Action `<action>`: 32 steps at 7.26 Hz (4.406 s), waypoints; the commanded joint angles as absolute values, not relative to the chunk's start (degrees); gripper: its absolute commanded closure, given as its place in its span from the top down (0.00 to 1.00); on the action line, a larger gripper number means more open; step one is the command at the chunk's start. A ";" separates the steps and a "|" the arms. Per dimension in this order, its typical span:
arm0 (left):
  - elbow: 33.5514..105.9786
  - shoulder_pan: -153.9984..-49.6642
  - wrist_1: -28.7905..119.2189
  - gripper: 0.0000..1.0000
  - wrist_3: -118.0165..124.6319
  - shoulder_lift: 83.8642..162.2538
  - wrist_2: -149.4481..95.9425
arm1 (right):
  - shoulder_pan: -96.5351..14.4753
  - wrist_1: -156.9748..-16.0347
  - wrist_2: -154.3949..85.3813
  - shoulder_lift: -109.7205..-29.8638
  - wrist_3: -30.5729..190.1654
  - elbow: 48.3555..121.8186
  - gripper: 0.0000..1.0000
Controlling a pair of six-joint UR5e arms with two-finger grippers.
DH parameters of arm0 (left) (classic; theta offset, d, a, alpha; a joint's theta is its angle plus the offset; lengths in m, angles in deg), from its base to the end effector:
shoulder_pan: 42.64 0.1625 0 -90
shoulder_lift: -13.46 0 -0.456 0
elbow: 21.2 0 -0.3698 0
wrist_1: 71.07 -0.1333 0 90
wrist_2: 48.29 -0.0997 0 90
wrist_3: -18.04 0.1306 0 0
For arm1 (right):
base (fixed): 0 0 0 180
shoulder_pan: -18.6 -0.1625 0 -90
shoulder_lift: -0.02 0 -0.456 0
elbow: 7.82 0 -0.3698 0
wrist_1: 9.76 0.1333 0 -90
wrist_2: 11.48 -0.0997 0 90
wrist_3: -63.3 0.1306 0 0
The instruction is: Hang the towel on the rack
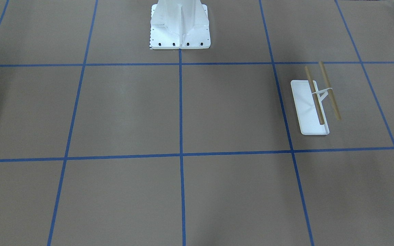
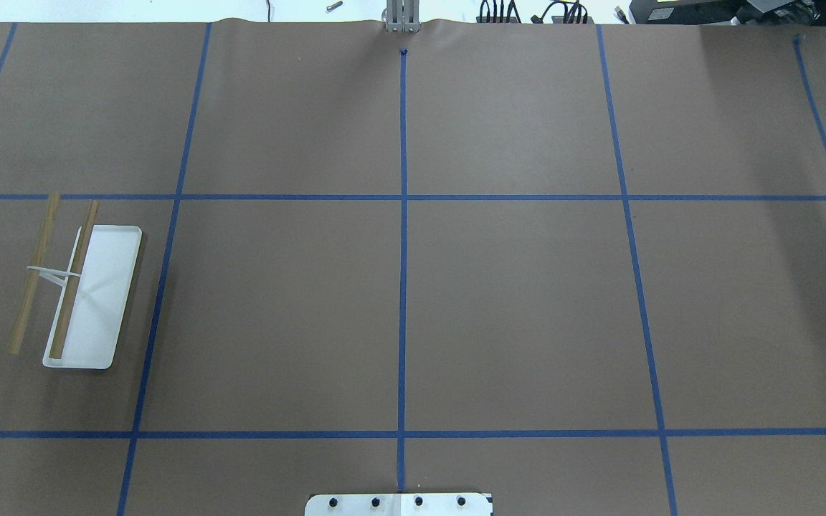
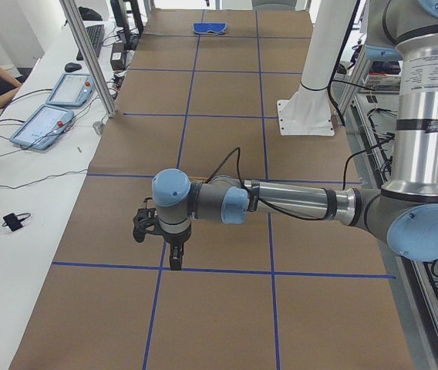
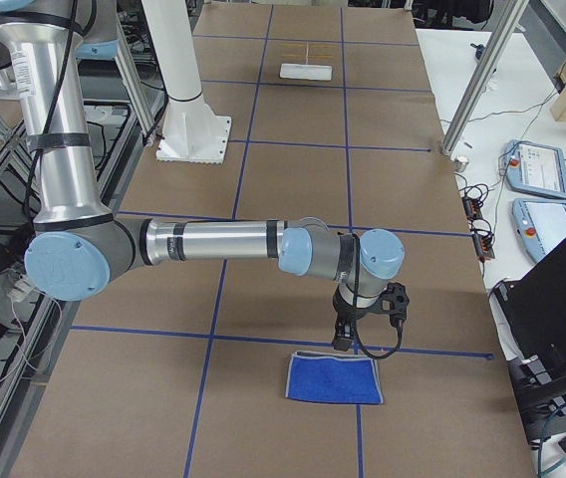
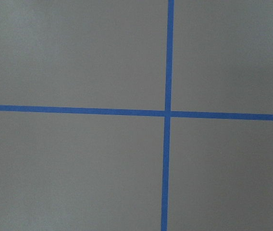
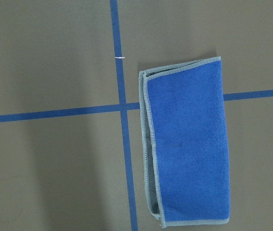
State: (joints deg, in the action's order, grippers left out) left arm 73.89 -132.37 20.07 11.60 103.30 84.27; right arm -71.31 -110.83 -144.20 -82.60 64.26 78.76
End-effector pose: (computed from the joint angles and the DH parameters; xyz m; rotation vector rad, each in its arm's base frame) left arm -0.0427 -0.4767 0.6718 0.0574 0.7468 -0.0633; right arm 0.0439 -0.5146 0.6967 -0.1251 -0.7436 0.0607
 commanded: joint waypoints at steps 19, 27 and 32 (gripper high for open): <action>74.51 -131.84 26.32 0.99 11.09 102.76 84.34 | -70.70 -79.49 -145.34 -88.14 64.70 60.25 1.00; 75.39 -131.84 26.41 0.99 11.09 102.41 84.43 | -67.27 -79.10 -150.62 -88.23 64.53 52.21 1.00; 75.04 -131.84 26.41 0.99 11.18 102.50 84.43 | -66.92 -79.02 -149.47 -87.53 64.52 50.54 0.74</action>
State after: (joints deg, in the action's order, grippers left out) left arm 75.09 -131.84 26.40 11.17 102.47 84.43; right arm -66.97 -79.02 -149.69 -87.73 64.47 50.86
